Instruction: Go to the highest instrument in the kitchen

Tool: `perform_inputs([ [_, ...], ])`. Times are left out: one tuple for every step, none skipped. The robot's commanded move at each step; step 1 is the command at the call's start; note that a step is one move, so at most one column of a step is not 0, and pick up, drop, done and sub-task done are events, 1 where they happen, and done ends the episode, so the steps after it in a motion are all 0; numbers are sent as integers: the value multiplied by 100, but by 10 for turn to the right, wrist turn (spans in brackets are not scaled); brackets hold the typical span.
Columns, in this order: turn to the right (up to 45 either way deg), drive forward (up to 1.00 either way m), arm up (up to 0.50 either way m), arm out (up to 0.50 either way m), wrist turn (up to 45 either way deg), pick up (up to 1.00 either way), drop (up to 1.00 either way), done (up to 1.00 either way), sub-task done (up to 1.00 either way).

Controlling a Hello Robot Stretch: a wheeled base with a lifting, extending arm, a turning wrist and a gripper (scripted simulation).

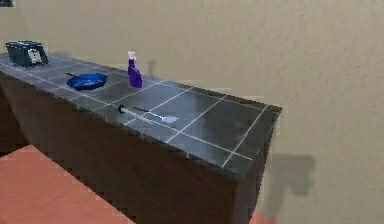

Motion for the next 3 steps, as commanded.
perform_inputs([
  [-150,0,0,0,0,0,0,0,0],
  [0,100,0,0,0,0,0,0,0],
  [0,0,0,0,0,0,0,100,0],
])
